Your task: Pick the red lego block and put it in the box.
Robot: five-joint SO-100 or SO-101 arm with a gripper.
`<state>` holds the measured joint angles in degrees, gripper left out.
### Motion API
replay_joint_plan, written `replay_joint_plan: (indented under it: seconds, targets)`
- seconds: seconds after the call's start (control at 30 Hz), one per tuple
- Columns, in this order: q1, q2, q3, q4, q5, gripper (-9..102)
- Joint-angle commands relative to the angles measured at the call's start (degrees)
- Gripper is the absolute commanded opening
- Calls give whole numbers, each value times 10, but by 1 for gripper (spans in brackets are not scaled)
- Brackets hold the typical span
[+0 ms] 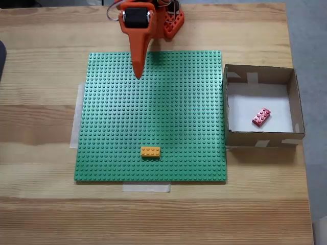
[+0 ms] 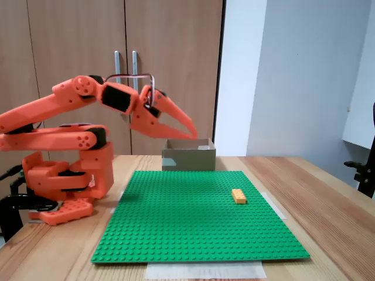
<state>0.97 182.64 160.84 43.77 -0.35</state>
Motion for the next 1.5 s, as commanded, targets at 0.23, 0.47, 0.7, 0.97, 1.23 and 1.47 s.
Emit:
replay_joint_plan:
  seconds: [0.23,0.47,0.7,0.97,1.23,1.47]
  targets:
    - [12,43,60,25,8,-1]
    - [16,43,127,-8,7,-1]
    - [16,43,182,-35,9,-1]
    - [18,43,215,-19,13,-1]
    - [18,43,216,14,16,-1]
    - [18,43,216,14,14,-1]
